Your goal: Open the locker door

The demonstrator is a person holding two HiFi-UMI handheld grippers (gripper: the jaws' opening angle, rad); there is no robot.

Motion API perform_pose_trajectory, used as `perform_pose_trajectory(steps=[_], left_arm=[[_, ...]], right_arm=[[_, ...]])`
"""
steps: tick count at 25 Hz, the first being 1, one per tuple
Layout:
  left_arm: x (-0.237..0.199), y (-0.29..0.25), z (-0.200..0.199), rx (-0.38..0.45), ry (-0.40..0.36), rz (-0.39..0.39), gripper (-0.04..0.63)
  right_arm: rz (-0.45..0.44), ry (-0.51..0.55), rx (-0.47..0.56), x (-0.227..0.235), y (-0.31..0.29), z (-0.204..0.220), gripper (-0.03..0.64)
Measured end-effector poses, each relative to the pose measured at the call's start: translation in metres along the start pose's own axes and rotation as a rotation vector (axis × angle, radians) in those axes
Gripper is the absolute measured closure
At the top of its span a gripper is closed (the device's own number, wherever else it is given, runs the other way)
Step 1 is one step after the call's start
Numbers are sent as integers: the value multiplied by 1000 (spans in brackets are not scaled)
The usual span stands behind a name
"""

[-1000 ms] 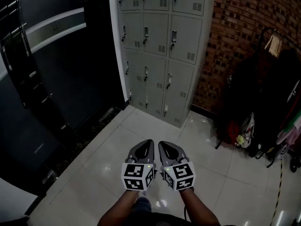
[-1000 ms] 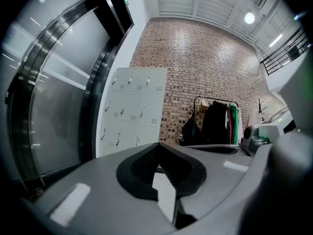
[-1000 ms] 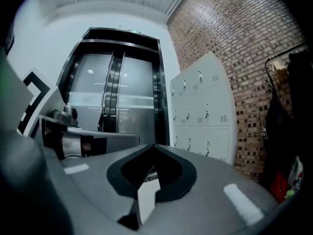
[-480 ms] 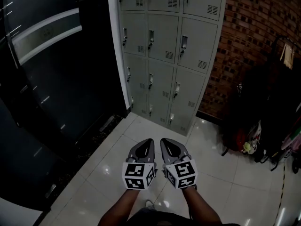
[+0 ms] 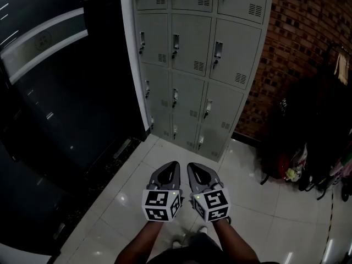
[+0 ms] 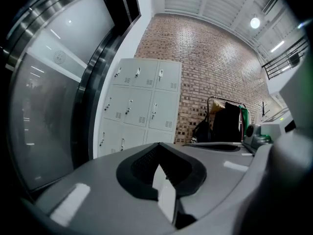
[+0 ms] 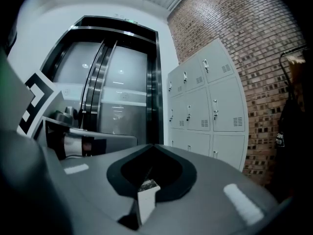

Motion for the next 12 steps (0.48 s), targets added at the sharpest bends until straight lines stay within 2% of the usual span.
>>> perform_pose_trajectory(steps=[6, 12], left_arm=[[-9, -54, -4, 1, -6, -21, 589], [-13, -135, -13, -1, -4, -39, 589]], right_arm=[[-19, 5, 14, 42, -38, 0, 615], [-50, 9, 20, 109, -91, -5, 615]])
Point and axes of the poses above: the fingertips, and each gripper's own axes: y backward along the fingers, x to its right, z out of its underside, the point moved 9 cm from there along y, backward along the fingers, and after that the axes turned 13 degrees about -z, right-handed, at the moved point
